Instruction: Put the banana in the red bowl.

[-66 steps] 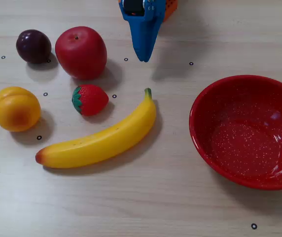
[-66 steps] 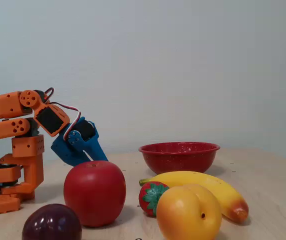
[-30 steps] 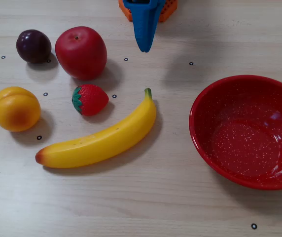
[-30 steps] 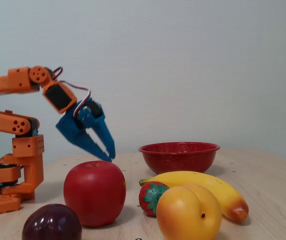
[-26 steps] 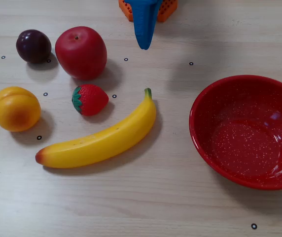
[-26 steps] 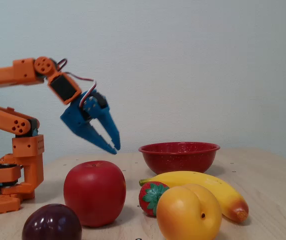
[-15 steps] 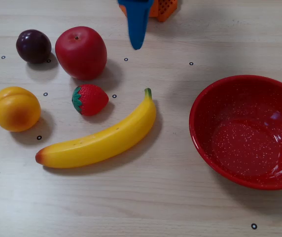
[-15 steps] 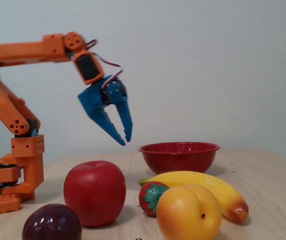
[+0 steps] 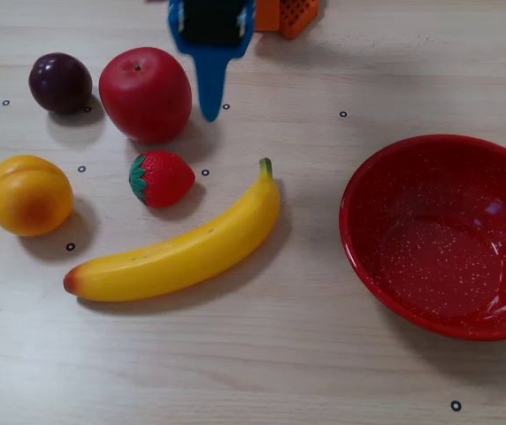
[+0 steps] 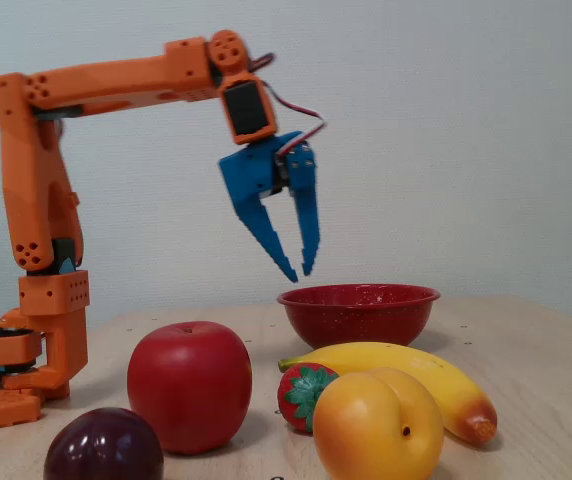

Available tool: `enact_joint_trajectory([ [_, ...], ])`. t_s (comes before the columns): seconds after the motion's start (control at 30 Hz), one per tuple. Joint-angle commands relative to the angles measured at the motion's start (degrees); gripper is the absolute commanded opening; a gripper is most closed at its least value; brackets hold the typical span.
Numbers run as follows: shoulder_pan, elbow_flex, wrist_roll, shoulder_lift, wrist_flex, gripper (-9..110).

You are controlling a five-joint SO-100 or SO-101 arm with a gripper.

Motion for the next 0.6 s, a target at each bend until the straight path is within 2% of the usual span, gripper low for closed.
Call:
enact_joint_trajectory([
  [0.0, -0.88, -12.74, 16.79, -3.34, 5.54, 0],
  [0.17, -1.76, -30.41, 22.06, -19.69, 13.10, 2],
  [0.3, -3.08, -40.25, 24.79, -29.27, 14.41, 17],
  [0.4, -3.43, -45.62, 28.04, -34.45, 15.12, 22],
  [0.5, -4.22, -49.04, 29.62, -38.58, 14.85, 36],
  [0.57, -4.48, -50.45, 30.94, -40.61, 14.94, 38],
])
